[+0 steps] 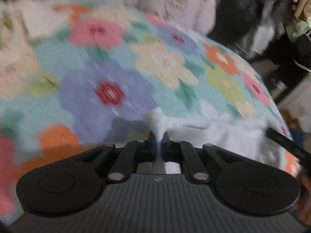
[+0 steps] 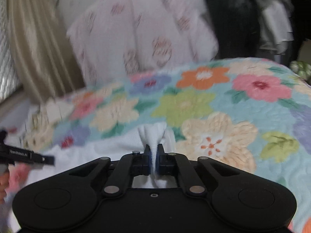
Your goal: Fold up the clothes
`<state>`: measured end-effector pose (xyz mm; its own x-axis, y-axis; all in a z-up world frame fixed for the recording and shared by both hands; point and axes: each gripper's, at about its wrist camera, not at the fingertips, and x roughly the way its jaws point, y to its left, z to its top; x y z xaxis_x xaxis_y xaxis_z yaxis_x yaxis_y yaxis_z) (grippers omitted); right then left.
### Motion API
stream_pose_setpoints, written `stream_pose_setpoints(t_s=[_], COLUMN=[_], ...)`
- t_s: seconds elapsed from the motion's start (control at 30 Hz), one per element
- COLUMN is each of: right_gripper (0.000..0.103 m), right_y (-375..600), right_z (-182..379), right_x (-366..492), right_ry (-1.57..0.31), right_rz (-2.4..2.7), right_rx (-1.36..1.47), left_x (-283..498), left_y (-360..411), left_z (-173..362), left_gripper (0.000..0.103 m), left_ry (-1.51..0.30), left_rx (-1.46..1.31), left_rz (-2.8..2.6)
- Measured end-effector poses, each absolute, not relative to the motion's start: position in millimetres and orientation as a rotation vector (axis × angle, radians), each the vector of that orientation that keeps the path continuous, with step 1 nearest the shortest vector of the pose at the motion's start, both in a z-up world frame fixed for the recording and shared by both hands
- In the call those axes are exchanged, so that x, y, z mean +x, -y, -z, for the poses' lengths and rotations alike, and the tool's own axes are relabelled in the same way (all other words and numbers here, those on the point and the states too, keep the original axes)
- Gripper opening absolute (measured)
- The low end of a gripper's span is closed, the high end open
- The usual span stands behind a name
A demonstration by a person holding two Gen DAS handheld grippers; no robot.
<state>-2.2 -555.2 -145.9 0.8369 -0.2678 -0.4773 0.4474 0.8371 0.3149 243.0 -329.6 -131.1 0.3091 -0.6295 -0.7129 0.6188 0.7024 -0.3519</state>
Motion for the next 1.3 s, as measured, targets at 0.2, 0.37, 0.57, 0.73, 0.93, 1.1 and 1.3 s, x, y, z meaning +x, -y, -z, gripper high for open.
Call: stream_pose_setpoints(t_s=[0.2,0.37,0.57,0.73,0.93,1.1,1.3], right_gripper=[0.008,0.049,0.054,0.056,0.059,0.059,0.061], right_y=[563.7,551.5,515.4,498.5,497.4,503.7,483.3], right_z=[141.0,134.6,126.7,153.9,163.9,156.1,147.5], right_x=[19.9,18.2,-19.6,-15.0,-15.2,-31.9,-66.1], right_ry=[-0.528,-0.618,-0.604,-0.678,-0.704,-0.690,-0.617], right_rz=[0.499,0.708,0.533,0.445,0.524,0.627,0.430], right_rx=[0.331,0.293,0.372,0.395,0.332,0.399,0.610], left_x=[255.1,232.5,192.8,183.7,197.0,188.3,171.7], left_y=[350.7,345.0,326.5,340.0,331.6,314.6,268.5], left_z=[143.4,133.4,102.4,124.0,147.7,142.4,142.3], left_gripper=[0.015,0.026,0.042,0.042,0.040,0.048,0.055], left_ry=[-0.999,-0.908,-0.797,-0.940,-0.997,-0.960,-1.025], left_rx=[0.035,0.034,0.026,0.120,0.139,0.171,0.043], left_rz=[0.697,0.594,0.724,0.753,0.663,0.553,0.662])
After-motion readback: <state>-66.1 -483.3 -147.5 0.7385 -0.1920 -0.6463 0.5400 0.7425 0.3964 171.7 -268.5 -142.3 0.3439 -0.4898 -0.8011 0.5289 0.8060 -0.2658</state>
